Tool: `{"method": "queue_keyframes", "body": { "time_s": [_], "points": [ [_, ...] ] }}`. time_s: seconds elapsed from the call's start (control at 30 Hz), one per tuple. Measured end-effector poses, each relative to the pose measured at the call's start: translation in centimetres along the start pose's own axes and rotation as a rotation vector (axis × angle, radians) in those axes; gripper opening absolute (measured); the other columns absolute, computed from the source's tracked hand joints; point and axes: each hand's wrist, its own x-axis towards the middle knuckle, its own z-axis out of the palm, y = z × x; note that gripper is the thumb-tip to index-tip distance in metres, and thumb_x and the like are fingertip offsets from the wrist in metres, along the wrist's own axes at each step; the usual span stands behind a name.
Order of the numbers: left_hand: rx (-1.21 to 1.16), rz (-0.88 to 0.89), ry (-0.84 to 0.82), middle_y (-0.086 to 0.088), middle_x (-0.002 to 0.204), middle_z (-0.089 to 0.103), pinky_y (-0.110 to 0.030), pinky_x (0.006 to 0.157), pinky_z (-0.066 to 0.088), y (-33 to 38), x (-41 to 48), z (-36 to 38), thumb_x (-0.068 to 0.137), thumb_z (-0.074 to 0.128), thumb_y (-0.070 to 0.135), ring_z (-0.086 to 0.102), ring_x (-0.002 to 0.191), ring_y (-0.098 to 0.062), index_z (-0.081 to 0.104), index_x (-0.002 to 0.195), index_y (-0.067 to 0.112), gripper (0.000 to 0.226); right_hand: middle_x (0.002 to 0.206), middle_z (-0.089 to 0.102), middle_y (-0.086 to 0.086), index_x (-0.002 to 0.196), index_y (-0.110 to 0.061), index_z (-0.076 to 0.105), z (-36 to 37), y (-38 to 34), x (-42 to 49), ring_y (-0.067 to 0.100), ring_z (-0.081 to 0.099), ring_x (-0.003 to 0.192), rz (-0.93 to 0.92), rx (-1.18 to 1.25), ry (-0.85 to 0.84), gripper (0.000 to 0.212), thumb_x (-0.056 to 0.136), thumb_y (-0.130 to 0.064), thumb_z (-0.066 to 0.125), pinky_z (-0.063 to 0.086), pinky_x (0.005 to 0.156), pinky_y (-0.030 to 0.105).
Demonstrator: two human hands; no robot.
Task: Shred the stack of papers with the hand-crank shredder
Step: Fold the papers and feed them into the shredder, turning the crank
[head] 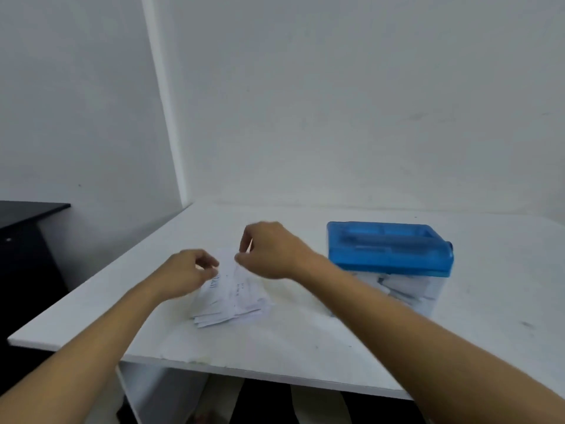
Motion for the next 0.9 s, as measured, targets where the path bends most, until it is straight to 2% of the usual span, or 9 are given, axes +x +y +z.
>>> {"method": "queue_keyframes", "body": {
  "time_s": [0.1, 0.2, 0.3, 0.4, 0.6, 0.77, 0.9],
  "points": [
    [0.013, -0.007, -0.167, 0.012, 0.117, 0.06, -0.018, 0.078, 0.043, -3.0, -1.3, 0.9, 0.084, 0.078, 0.042, 0.059, 0.098, -0.005, 0.06, 0.118, 0.032, 0.039, 0.12, 0.061, 0.003, 0.112, -0.016, 0.063, 5.1, 0.3, 0.4, 0.025, 0.061, 0.106, 0.064, 0.006, -0.078, 0.031, 0.088, -0.036, 0.063, 0.052, 0.089, 0.039],
    [0.009, 0.051, -0.136, 0.019, 0.121, 0.049, -0.014, 0.084, 0.04, -4.0, -2.3, 1.9, 0.077, 0.078, 0.055, 0.052, 0.106, 0.001, 0.055, 0.124, 0.04, 0.055, 0.125, 0.052, 0.003, 0.123, -0.02, 0.055, 9.2, 1.6, 0.1, 0.024, 0.051, 0.114, 0.091, 0.024, -0.088, 0.043, 0.089, -0.045, 0.062, 0.047, 0.093, 0.038],
    [0.005, 0.114, 0.027, 0.025, 0.119, 0.048, -0.02, 0.089, 0.042, -4.4, -2.8, 3.5, 0.077, 0.073, 0.063, 0.051, 0.108, 0.0, 0.058, 0.118, 0.045, 0.047, 0.121, 0.053, 0.0, 0.121, -0.021, 0.053, 11.5, 2.7, -0.4, 0.021, 0.048, 0.111, 0.077, 0.024, 0.057, 0.041, 0.092, -0.048, 0.058, 0.044, 0.094, 0.035],
    [0.022, 0.127, 0.114, 0.027, 0.116, 0.051, -0.024, 0.09, 0.045, -4.6, -2.9, 4.2, 0.08, 0.072, 0.062, 0.051, 0.107, -0.001, 0.063, 0.11, 0.045, 0.036, 0.122, 0.052, -0.001, 0.124, -0.02, 0.051, 11.9, 3.2, -0.3, 0.019, 0.047, 0.112, 0.086, 0.073, 0.102, 0.043, 0.091, -0.046, 0.059, 0.043, 0.094, 0.032],
    [-0.137, 0.101, 0.253, 0.014, 0.099, 0.068, -0.015, 0.069, 0.045, -4.0, -3.4, 4.2, 0.091, 0.07, 0.041, 0.063, 0.086, -0.006, 0.072, 0.095, 0.029, 0.013, 0.118, 0.049, -0.005, 0.117, -0.025, 0.05, 11.8, 3.3, -0.2, 0.016, 0.046, 0.112, 0.095, 0.119, 0.07, 0.044, 0.083, -0.049, 0.062, 0.044, 0.095, 0.033],
    [-0.12, 0.096, 0.275, 0.014, 0.091, 0.069, -0.014, 0.065, 0.044, -4.1, -3.5, 4.1, 0.094, 0.069, 0.033, 0.065, 0.082, -0.006, 0.071, 0.094, 0.028, 0.005, 0.116, 0.044, -0.009, 0.109, -0.03, 0.047, 11.7, 2.9, -0.6, 0.014, 0.044, 0.107, 0.032, 0.017, 0.043, 0.063, 0.069, -0.076, 0.065, 0.042, 0.095, 0.034],
    [-0.107, 0.123, 0.253, 0.012, 0.092, 0.072, -0.015, 0.072, 0.048, -4.6, -3.4, 4.0, 0.094, 0.068, 0.02, 0.066, 0.086, -0.008, 0.074, 0.101, 0.028, 0.012, 0.121, 0.044, -0.01, 0.11, -0.037, 0.052, 11.6, 2.9, -0.8, 0.014, 0.043, 0.113, 0.0, 0.054, 0.035, 0.056, 0.071, -0.073, 0.068, 0.039, 0.1, 0.034]
  ]
}}
